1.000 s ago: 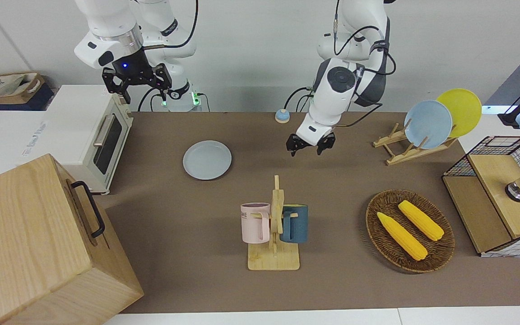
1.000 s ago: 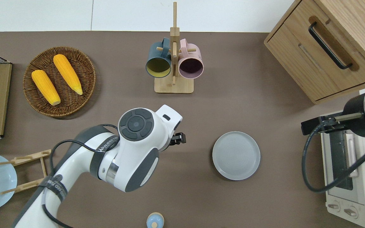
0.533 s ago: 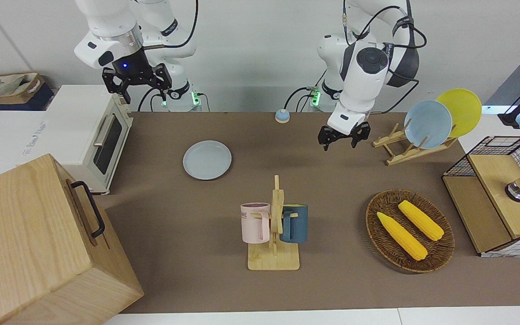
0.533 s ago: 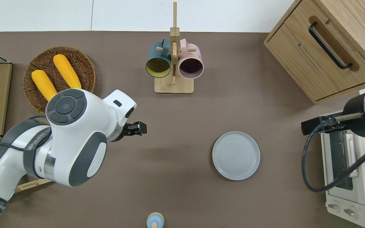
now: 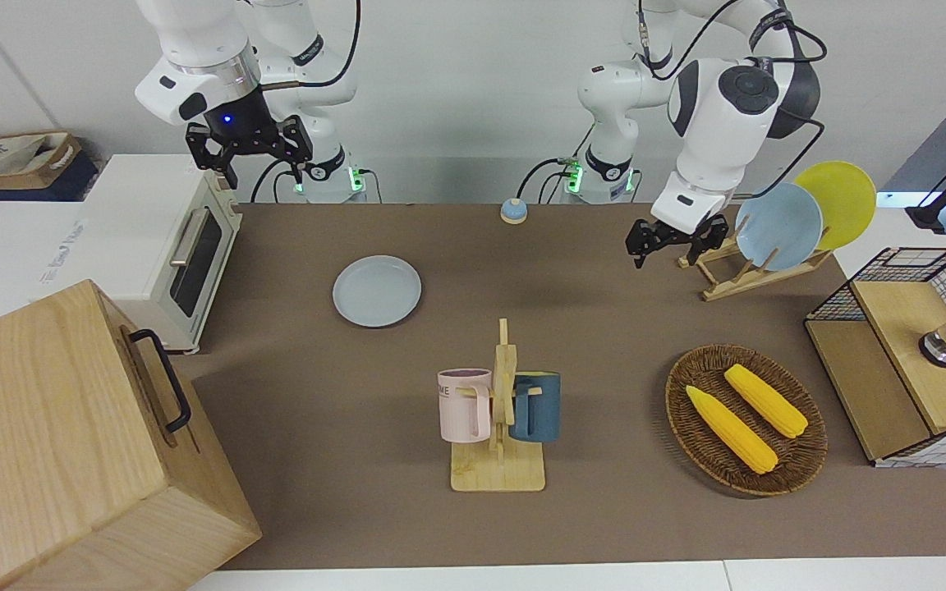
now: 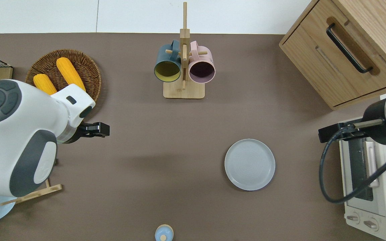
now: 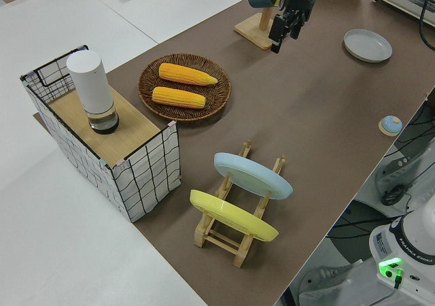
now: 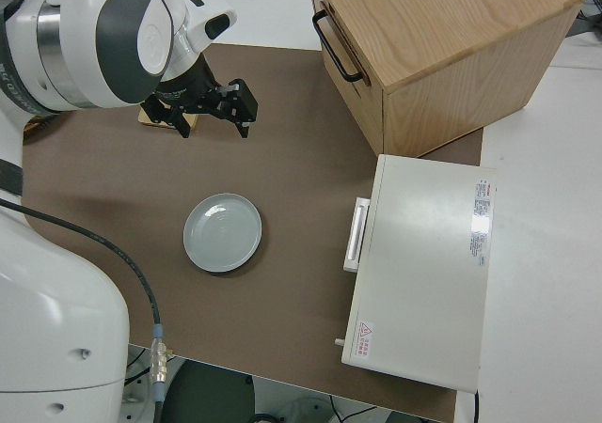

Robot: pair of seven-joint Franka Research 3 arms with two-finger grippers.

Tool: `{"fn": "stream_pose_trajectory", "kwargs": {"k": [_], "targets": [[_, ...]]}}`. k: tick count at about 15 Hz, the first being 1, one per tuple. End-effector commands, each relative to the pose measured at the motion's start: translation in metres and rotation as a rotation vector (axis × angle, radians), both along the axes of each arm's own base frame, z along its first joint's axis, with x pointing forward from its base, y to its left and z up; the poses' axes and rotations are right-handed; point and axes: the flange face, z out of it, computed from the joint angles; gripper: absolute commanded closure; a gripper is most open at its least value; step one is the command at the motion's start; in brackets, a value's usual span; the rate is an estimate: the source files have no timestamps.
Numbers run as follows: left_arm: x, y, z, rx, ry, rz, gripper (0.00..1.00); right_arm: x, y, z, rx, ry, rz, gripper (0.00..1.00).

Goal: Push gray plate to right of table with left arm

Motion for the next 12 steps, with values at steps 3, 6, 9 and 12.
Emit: {"fn": "stream_pose_trajectory", "kwargs": {"k": [3, 6, 9, 12], "targets": [[0.002, 0.048, 0.075, -0.114, 0.007, -0.004, 0.01, -0.004, -0.002, 0.003, 0.007, 0.006, -0.002, 0.017], [0.0, 0.051, 0.087, -0.103, -0.003, -0.012, 0.01, -0.003, -0.003, 0.003, 0.007, 0.004, -0.004, 0.017], [-0.001, 0.055, 0.098, -0.104, 0.0, -0.007, 0.01, -0.004, -0.002, 0.003, 0.007, 0.004, -0.004, 0.017], [-0.001, 0.063, 0.098, -0.103, 0.001, 0.007, 0.01, -0.003, -0.003, 0.003, 0.007, 0.004, -0.005, 0.017]]}}
